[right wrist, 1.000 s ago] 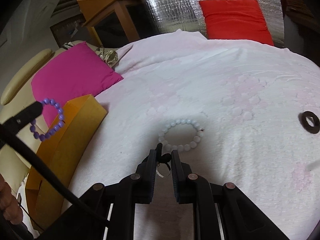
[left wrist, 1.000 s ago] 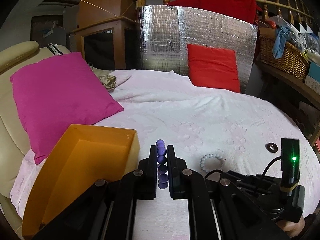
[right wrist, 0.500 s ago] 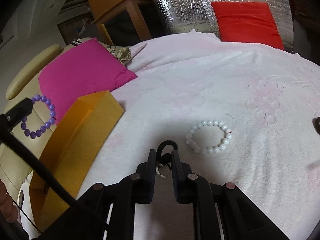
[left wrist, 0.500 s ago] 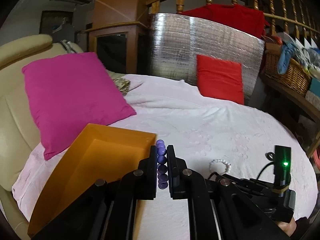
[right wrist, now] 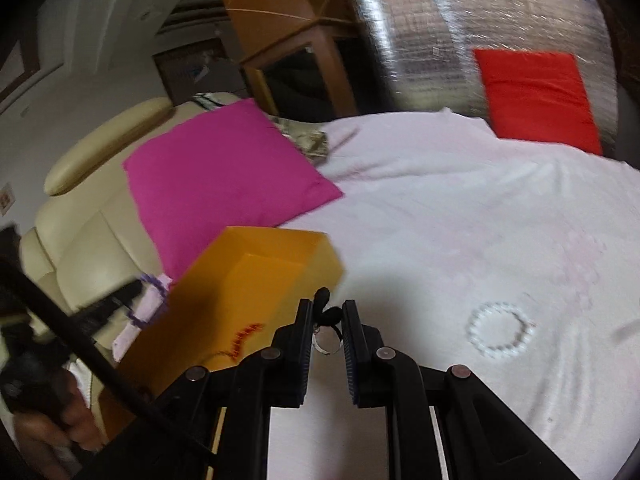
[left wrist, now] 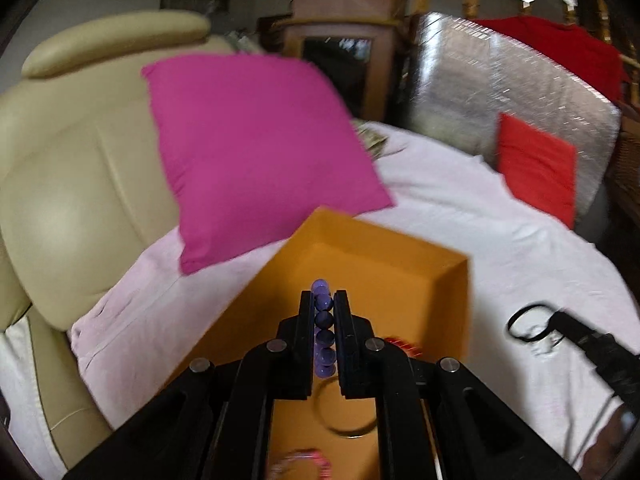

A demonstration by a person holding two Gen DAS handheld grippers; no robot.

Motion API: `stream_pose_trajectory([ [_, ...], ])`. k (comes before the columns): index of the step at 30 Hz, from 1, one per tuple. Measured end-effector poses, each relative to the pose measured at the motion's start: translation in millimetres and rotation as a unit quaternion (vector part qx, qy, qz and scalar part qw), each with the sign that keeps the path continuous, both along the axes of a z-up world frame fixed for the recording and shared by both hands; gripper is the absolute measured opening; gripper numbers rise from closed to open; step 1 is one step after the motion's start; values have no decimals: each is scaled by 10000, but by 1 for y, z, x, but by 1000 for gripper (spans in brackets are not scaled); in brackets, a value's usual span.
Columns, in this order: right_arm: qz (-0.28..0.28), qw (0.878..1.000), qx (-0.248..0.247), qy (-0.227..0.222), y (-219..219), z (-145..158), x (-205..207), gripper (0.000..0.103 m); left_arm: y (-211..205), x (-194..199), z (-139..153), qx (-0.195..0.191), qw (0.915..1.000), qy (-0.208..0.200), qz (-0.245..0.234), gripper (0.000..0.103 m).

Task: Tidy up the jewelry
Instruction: 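Open both tools to drop the purple bracelet and hair tie into the box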

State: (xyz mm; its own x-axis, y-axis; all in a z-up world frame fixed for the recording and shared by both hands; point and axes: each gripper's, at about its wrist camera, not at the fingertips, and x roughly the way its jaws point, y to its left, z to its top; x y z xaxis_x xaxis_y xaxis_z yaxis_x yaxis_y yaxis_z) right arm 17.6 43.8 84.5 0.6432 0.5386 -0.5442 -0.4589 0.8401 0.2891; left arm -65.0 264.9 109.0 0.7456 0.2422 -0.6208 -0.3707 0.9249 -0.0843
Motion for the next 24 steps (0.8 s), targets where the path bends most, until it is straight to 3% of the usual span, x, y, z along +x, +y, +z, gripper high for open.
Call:
stream_pose_trajectory([
  [8,432,9990,-96,103,69,7,11,16,38,9,-38,-281,9968,649,374,9],
  [24,669,9938,-695,554,144,-24,60,16,50,18,-54,-162,9934,1024,484,9],
])
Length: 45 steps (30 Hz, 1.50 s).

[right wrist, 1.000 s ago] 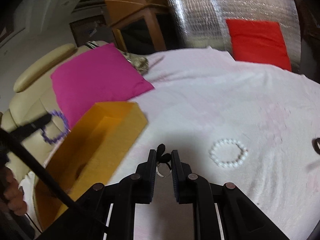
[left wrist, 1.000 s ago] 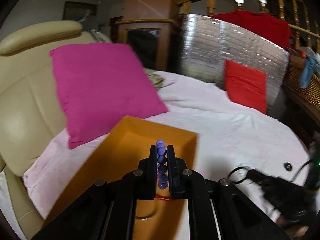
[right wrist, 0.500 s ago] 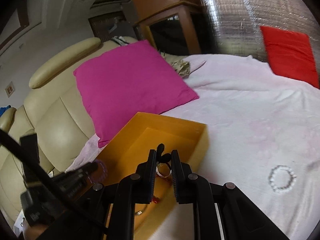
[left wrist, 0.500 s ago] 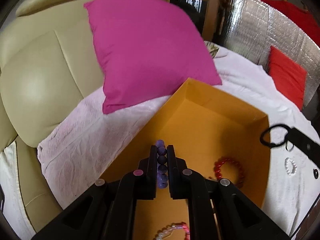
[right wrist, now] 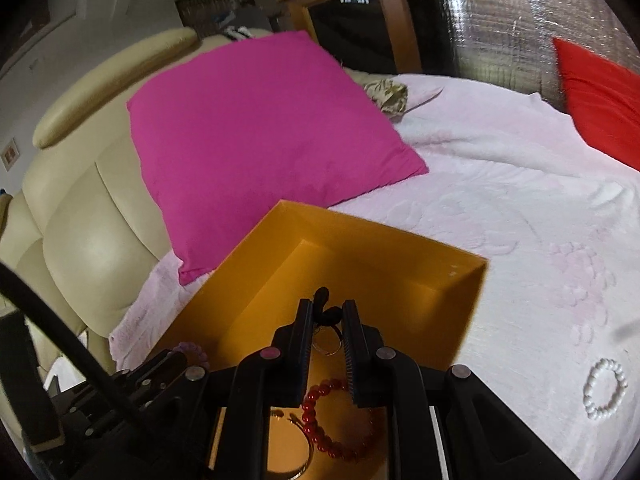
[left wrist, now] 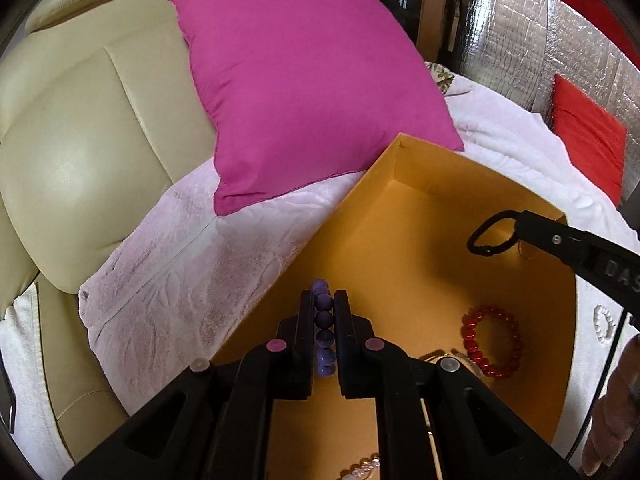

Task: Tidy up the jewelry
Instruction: 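Open both tools to drop the purple bracelet and hair tie into the box, then move the left tool to the white bead bracelet while the right tool approaches the black rubber ring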

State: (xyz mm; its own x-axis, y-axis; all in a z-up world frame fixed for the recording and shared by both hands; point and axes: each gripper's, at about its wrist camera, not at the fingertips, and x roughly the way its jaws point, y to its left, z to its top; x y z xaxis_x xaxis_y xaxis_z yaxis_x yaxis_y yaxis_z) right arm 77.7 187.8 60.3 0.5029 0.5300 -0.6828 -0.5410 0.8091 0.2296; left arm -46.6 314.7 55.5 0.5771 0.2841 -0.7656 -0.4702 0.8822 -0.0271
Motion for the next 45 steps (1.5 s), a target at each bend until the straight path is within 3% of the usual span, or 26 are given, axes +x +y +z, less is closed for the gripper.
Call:
stream_pose_trajectory([
  [8,0,9995,-284,158,16,-15,8,22,-4,5,-5,218,9996,203,9,10],
  [10,-34,9994,-233,241,14,-15,11,24,-6,6,-5,254,9994,238,0,14],
  [14,-110,9993,4,348,0,-11,13,26,-9,6,0,317,9993,187,97,44],
  [16,-197,9991,159,343,-12,-5,13,26,-12,5,4,301,9995,100,71,50],
  [18,-282,9987,287,303,-27,0,12,26,-19,6,8,331,9994,21,18,67],
  [21,-517,9973,487,181,-63,13,10,26,-33,7,21,308,9990,-270,-193,70],
  [23,-719,9956,586,130,-94,23,8,28,-44,5,32,268,9975,-578,-299,80],
  [27,-1298,9892,670,-122,-173,42,-2,39,-80,4,52,300,9920,-1146,-432,84],
  [29,-1680,9832,668,-266,-217,50,-10,49,-110,5,60,497,9892,-1273,-531,84],
  [33,-2589,9599,987,-423,-307,53,-38,50,-164,8,68,639,9818,-1250,-1281,84],
  [36,-3084,9426,1220,-392,-358,47,-50,50,-196,13,72,-39,9714,-1296,-1989,84],
  [40,-3678,9176,1476,-308,-423,25,-65,50,-219,24,68,-216,9754,-1155,-1865,84],
  [43,-4033,9001,1646,79,-468,9,-59,50,-227,36,59,-417,9774,-1133,-1734,84],
  [45,-4116,8948,1707,274,-487,4,-55,50,-236,42,49,-649,9780,-1062,-1676,84],
])
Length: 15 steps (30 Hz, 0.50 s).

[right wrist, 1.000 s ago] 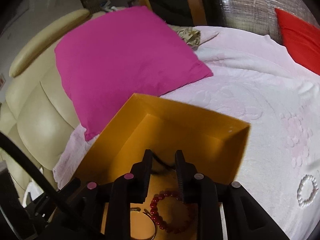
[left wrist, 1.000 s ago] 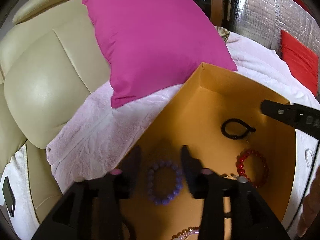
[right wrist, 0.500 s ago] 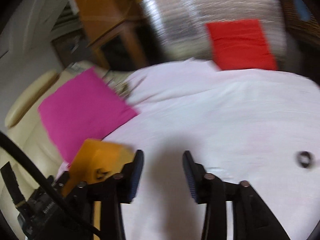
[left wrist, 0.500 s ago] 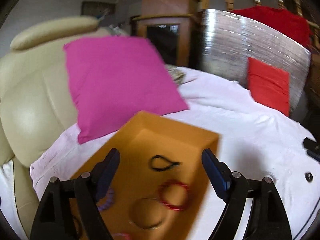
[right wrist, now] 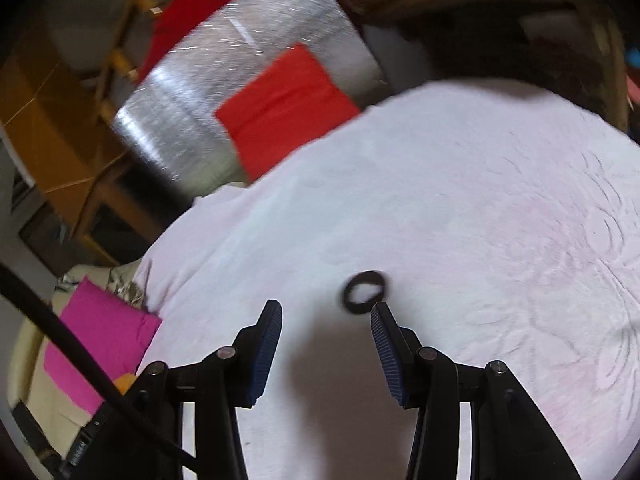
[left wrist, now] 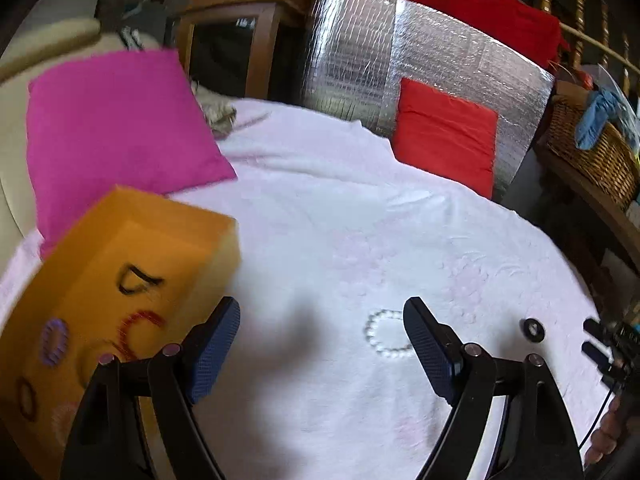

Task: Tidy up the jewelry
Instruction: 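Move the left tool to the white bead bracelet while the right tool approaches the black rubber ring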

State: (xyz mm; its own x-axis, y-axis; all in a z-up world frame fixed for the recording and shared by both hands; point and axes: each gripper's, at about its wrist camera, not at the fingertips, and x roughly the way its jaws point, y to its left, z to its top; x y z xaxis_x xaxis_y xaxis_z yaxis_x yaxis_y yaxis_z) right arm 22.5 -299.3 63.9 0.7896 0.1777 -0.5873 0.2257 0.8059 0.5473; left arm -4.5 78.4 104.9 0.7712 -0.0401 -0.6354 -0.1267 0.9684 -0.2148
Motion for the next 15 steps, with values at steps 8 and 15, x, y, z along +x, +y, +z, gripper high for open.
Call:
stream_pose_trajectory([
  [8,-18,9991,296,289,-44,-14,9,50,-48,17,-30,-309,9956,787,-399,84],
  [15,150,9983,203,532,-43,-27,16,49,-84,9,-20,1429,9890,341,-197,84],
])
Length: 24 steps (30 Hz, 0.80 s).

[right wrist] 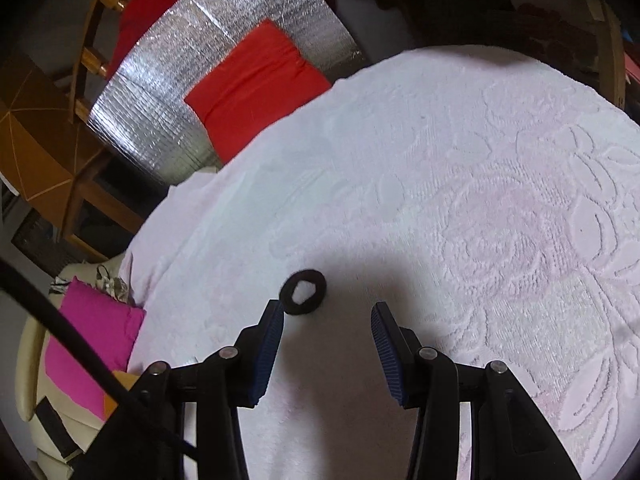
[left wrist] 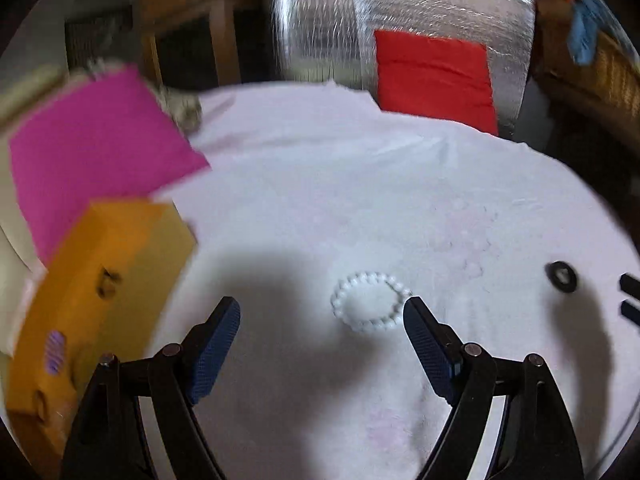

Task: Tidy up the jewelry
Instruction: 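Move the left tool to the white bead bracelet while the right tool approaches the black rubber ring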

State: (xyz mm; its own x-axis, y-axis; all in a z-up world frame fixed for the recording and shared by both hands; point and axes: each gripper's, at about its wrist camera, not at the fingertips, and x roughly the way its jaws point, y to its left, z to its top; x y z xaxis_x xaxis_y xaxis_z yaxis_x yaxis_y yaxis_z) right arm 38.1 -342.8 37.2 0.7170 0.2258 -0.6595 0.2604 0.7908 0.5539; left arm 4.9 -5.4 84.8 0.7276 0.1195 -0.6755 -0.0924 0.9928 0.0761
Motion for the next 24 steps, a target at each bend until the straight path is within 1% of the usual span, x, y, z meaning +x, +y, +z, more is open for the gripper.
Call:
stream_pose_trajectory([
  [3,53,10000,-40,-6,0,-1,-7,49,-10,0,1,266,9996,-101,-22,84],
  [6,74,9999,-136,17,1,-3,-12,49,-20,-1,4,386,9991,-154,-80,84],
  [10,52,9999,-143,27,1,-3,-14,49,-32,-1,4,528,9981,-239,-222,86],
  [14,64,9998,-197,32,5,-3,-9,49,-33,0,1,521,9981,-125,-295,86],
  [24,100,9994,-310,107,13,-8,3,49,-26,2,-1,505,9983,-31,-292,86],
])
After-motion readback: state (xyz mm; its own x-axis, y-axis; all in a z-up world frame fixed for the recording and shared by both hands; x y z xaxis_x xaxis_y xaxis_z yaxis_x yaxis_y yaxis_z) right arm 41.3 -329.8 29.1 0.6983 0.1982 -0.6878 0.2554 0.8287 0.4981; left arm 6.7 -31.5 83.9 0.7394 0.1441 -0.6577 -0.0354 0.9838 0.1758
